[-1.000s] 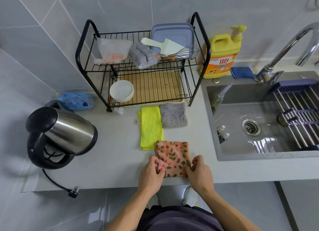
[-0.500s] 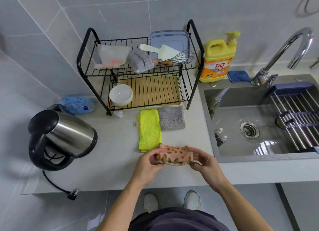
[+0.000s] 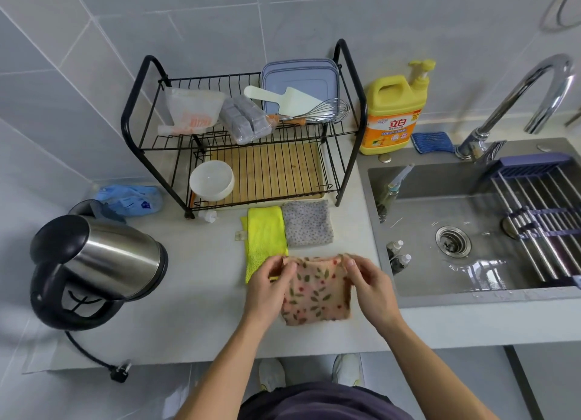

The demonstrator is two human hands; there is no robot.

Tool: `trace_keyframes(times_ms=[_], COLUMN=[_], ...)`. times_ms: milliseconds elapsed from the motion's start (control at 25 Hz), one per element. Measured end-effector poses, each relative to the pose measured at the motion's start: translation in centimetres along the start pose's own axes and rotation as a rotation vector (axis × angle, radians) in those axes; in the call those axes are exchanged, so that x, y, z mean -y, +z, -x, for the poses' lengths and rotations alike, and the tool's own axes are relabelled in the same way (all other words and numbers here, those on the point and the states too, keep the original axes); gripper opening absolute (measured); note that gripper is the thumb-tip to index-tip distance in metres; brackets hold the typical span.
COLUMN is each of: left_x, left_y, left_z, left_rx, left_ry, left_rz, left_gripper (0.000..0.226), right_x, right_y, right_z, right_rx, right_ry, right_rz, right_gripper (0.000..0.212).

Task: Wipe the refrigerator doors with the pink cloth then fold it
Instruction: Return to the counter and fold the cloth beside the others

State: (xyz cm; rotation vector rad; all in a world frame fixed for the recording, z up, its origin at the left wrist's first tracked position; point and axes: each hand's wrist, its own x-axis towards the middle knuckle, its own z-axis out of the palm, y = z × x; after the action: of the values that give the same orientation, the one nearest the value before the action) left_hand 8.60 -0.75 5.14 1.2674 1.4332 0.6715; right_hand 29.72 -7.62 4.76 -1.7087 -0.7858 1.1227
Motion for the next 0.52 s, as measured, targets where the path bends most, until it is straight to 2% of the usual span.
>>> trace_keyframes(times_ms=[80,120,200,320,400,520], left_x=[0.7,1.5,3.7,6.9,7.6,7.7], left_y=[0.8,1.1,1.9,2.8,3.3,3.4], left_z=[-0.9,-1.0,-0.2,0.7,0.7,0.1], left_rx=[-0.155,-0.192,-0.104,0.127,0.193,0.21], left_ry=[-0.031,-0.017,0.14,0.361,0.349,0.357], left_rz=[-0.198,-0.311,-0.501,-0.763,-0.876,-0.97], left_gripper=[0.019,0.019,0.023,0.049,0.066,0.07], right_x=[-1.3,-2.5,-4.8,-7.7,-8.2,-7.5], right_y=[0.8,1.1,1.9,2.8,3.0,2.7], right_z=[-1.1,-1.4,-1.1,-0.5,-0.7,-1.3], right_rx=[-0.057,-0.095,-0.081,0.052,0.035,0.024], right_ry=[-0.008,-0.055,-0.216,-0.437,-0.463,-0.421], right_rz=[0.102,0.231,0.534,0.886,0.992,1.037], right_gripper=[0.023,0.025,0.02,0.04,0.052,0.056])
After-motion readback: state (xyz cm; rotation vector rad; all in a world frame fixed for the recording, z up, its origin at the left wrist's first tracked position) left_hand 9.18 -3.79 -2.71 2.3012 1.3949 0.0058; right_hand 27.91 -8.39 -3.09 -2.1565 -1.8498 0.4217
